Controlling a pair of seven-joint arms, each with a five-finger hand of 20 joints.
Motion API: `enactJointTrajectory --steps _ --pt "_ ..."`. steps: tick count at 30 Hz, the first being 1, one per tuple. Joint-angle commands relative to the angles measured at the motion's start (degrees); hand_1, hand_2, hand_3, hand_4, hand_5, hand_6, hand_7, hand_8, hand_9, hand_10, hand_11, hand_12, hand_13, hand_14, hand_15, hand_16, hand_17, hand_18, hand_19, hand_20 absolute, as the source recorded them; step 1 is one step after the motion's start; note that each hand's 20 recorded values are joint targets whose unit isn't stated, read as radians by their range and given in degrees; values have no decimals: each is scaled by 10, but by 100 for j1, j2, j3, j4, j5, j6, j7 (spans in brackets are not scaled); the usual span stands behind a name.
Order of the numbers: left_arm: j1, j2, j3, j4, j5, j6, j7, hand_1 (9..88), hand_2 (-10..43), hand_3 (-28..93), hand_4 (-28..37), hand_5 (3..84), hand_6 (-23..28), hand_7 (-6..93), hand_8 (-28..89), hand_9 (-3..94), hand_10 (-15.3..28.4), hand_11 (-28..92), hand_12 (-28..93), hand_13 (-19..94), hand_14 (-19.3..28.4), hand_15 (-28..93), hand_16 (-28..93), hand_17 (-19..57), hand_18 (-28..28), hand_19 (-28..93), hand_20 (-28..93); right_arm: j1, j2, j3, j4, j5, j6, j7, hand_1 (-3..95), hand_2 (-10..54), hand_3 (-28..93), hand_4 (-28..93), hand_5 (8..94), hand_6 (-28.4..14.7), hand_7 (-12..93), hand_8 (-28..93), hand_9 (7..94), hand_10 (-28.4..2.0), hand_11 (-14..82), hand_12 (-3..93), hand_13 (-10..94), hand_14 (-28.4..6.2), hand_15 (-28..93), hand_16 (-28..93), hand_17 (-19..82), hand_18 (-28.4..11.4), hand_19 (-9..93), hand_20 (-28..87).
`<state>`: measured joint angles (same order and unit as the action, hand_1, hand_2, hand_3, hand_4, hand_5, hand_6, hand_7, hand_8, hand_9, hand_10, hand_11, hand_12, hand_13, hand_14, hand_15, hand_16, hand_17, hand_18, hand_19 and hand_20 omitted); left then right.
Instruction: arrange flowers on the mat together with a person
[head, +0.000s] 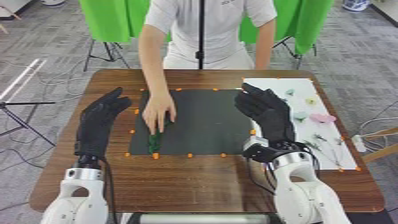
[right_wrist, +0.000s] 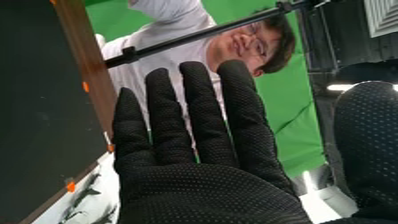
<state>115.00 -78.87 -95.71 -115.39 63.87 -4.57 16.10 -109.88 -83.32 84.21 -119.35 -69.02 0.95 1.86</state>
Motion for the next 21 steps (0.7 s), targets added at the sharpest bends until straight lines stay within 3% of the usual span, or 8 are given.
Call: enactJointTrajectory --steps 1,21 --pt "16 -15 16 33 4 -82 14 254 -45 656 -200 483 47 120 -48 469 136 182 161 350 187 205 47 3 157 129 198 -33 -10 -27 -29 -81 -40 -77 129 56 722 -146 505 -26 117 -76 504 -148 63 137 382 -151 121 158 177 -149 108 246" --pt "126 -64 -8 -12 -39 -12 -12 253 -48 659 -200 483 46 119 -48 470 136 183 160 350 187 205 47 3 158 130 199 -147 -47 -14 -79 -80 -25 33 129 48 725 -145 505 -25 119 -77 504 -148 63 138 382 -154 120 161 175 -150 109 247"
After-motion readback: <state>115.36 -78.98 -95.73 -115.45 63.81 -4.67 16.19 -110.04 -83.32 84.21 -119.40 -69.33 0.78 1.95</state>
